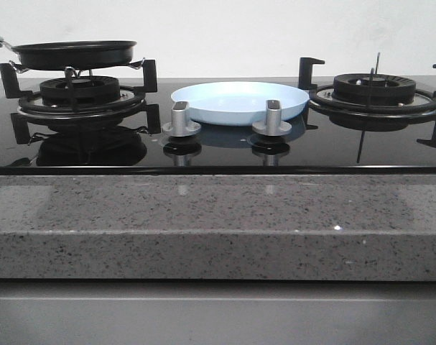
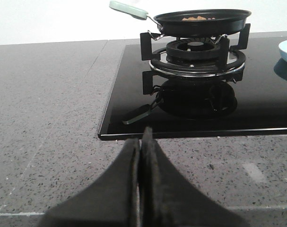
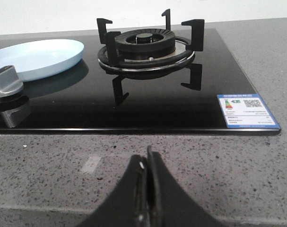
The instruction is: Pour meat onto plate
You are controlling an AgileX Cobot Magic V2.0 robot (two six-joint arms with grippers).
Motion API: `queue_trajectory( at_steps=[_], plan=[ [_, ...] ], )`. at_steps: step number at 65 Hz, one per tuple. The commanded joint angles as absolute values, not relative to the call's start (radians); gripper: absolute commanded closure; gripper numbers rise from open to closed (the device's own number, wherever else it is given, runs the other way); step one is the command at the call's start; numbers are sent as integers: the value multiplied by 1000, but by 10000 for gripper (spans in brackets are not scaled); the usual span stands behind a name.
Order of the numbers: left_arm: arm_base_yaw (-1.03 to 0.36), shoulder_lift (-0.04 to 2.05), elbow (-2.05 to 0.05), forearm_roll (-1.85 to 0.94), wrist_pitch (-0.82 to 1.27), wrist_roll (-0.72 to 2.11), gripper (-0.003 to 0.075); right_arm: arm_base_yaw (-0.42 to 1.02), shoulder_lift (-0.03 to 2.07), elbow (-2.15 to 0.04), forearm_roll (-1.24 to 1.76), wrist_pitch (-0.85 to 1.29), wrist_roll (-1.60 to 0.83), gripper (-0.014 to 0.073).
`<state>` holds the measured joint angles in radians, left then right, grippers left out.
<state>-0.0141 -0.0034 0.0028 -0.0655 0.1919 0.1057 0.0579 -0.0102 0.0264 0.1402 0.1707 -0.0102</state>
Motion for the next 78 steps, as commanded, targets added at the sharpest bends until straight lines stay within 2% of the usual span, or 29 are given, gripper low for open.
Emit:
queue_trajectory(
  at_steps=[1,49,63,78],
  plan=[
    [-23,-20,10,-75,106,99,741,51,-27,22,131,98,-11,654],
    [-23,-20,10,-75,106,99,741,51,-27,22,131,97,-11,654],
    [-23,-20,6,-156,12,99,741,51,-27,12,132,101,-11,654],
    [-23,30,-197,-170,149,99,741,51,-7,-168,132,198,-11,654]
  ],
)
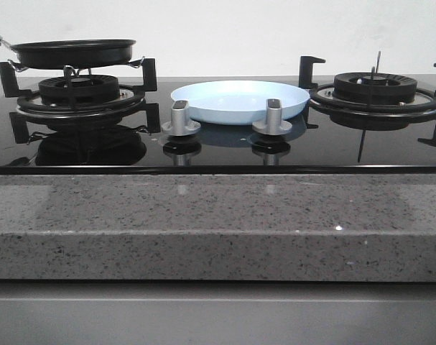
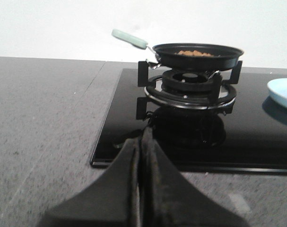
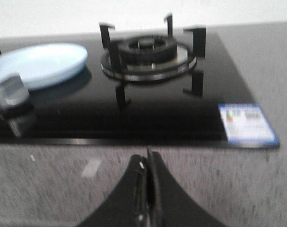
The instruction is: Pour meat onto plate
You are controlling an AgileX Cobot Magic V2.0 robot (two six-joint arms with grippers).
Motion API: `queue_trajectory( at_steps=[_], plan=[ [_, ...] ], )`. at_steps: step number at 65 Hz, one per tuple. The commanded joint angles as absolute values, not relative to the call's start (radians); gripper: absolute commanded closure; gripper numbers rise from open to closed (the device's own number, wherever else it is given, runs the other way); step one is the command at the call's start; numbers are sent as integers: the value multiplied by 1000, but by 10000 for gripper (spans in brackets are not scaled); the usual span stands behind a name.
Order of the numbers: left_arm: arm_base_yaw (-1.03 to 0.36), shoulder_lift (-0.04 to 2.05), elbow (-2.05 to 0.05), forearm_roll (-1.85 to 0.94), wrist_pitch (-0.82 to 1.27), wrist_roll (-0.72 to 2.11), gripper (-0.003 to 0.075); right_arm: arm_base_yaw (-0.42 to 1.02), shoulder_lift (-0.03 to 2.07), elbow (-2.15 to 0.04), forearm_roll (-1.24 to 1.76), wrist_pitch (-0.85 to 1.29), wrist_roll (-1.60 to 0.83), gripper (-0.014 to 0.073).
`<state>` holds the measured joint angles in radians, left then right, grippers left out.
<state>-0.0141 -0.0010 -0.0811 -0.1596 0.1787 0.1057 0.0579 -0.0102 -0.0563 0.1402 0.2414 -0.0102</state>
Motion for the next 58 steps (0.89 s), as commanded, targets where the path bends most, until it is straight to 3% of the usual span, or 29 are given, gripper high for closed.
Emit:
queue_trajectory(
  at_steps=[1,26,50,55,58],
  plan=[
    [-23,47,-216,-170,168,99,741,51,-1,-194,132,209,-11,654],
    [-23,528,-602,-168,256,99,741,51,449,-592,131,308,-11,654],
    [-23,560,-611,-170,214,99,738,51,531,-624,131,303,-11,652],
    [-23,560,-611,-170,206,99,694,51,531,-624,131,303,-11,627],
    [-23,560,-611,-170,206,99,615,51,531,-624,131,303,-11,572]
  ],
)
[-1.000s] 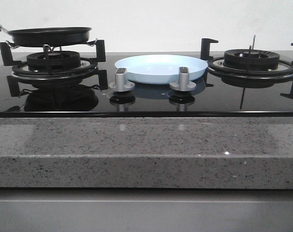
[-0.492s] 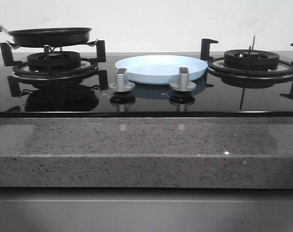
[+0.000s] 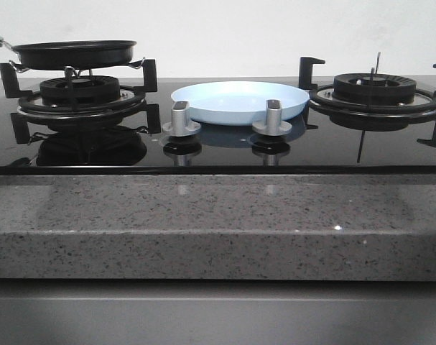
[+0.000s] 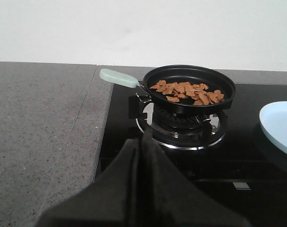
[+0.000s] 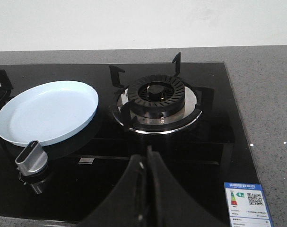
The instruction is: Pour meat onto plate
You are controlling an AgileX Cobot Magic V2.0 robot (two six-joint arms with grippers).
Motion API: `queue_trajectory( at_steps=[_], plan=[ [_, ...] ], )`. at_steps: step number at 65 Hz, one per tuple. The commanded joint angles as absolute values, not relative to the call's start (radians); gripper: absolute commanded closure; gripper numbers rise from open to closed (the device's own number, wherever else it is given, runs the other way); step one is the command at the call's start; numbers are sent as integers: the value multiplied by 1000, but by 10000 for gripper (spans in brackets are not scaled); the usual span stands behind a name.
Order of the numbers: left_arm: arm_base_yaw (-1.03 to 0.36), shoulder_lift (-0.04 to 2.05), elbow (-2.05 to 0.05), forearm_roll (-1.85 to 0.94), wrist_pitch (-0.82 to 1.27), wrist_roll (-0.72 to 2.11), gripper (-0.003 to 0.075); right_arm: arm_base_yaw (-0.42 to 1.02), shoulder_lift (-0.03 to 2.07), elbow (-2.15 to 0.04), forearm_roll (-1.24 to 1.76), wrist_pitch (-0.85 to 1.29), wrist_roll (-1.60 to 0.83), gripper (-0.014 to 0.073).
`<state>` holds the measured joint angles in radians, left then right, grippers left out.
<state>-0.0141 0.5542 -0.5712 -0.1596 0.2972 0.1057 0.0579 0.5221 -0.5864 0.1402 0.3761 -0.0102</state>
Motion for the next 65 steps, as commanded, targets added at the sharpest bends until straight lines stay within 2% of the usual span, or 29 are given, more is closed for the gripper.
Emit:
queue_trajectory(
  at_steps=[1,6,11,14,17,22,39,52,65],
  plan=[
    [-23,560,-611,-170,206,99,589,51,531,-624,131,303,-11,553],
    [-23,560,-611,-170,206,99,404,51,531,-624,131,303,-11,393],
    [-23,560,-611,-170,206,99,167,51,531,-624,131,302,-11,204],
    [-23,560,-611,-170,206,99,96,51,531,-624,131,300,-11,125],
    [-23,560,-611,-170,206,99,57,51,531,-624,131,297,-11,59],
    [-23,560,-611,-170,206,99,50,51,535,-622,131,279,-11,11],
    [-23,560,-611,-170,206,99,50,51,649,-637,143,145,-11,15],
    [-23,560,-611,-170,206,99,50,74,889,-808,141,268,-11,15],
    [-23,560,-611,-170,206,99,50,163,1219,-1134,140,477,-11,15]
  ],
)
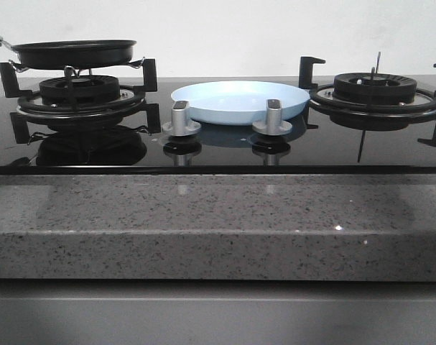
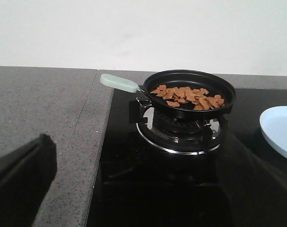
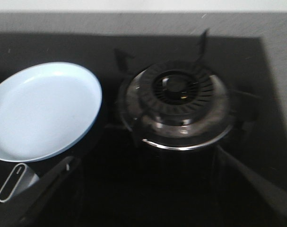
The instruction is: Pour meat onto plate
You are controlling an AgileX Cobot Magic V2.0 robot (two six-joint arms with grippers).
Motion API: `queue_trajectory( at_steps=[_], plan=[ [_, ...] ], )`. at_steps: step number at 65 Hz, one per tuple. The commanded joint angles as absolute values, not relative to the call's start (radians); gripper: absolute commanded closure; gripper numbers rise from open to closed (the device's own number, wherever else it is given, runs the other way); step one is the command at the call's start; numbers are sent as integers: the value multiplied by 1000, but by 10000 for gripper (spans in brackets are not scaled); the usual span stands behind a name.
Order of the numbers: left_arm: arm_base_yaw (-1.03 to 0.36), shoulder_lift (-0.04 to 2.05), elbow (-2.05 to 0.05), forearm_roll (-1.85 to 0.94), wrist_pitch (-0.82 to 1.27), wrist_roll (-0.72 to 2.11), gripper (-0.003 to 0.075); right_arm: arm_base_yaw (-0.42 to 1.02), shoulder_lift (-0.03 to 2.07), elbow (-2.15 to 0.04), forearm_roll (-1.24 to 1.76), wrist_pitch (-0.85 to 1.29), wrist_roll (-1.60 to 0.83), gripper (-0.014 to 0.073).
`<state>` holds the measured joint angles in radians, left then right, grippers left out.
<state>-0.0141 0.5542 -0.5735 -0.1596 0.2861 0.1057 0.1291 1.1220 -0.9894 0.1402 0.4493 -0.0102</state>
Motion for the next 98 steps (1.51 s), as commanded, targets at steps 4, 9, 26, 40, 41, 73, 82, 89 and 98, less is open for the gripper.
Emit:
queue_trajectory(
  at_steps=[4,9,26,40,41,73,82,89,98],
  plan=[
    [-23,560,-611,-170,206,99,50,189,1315,-1222,138,542,-11,15],
    [-23,560,-611,-170,206,99,50,215,1426,-1341,138,617,-11,15],
    [-23,560,-611,-170,206,99,50,241,1766,-1770,138,966,-18,27],
    [-23,560,-611,-170,206,99,50,241,2016,-2140,138,1213,-52,184],
    [-23,560,-611,-170,206,99,50,241,2028,-2159,138,1223,-52,188],
    [-23,560,-611,-170,206,99,50,241,2185,-2313,137,1270,-73,196],
    [-23,560,-611,-170,206,99,50,241,2195,-2313,137,1276,-74,196],
    [-23,560,-611,-170,206,99,50,241,2199,-2312,137,1277,-74,196],
    [-23,560,-611,-170,206,99,50,241,2201,-2312,137,1279,-74,256]
  ],
)
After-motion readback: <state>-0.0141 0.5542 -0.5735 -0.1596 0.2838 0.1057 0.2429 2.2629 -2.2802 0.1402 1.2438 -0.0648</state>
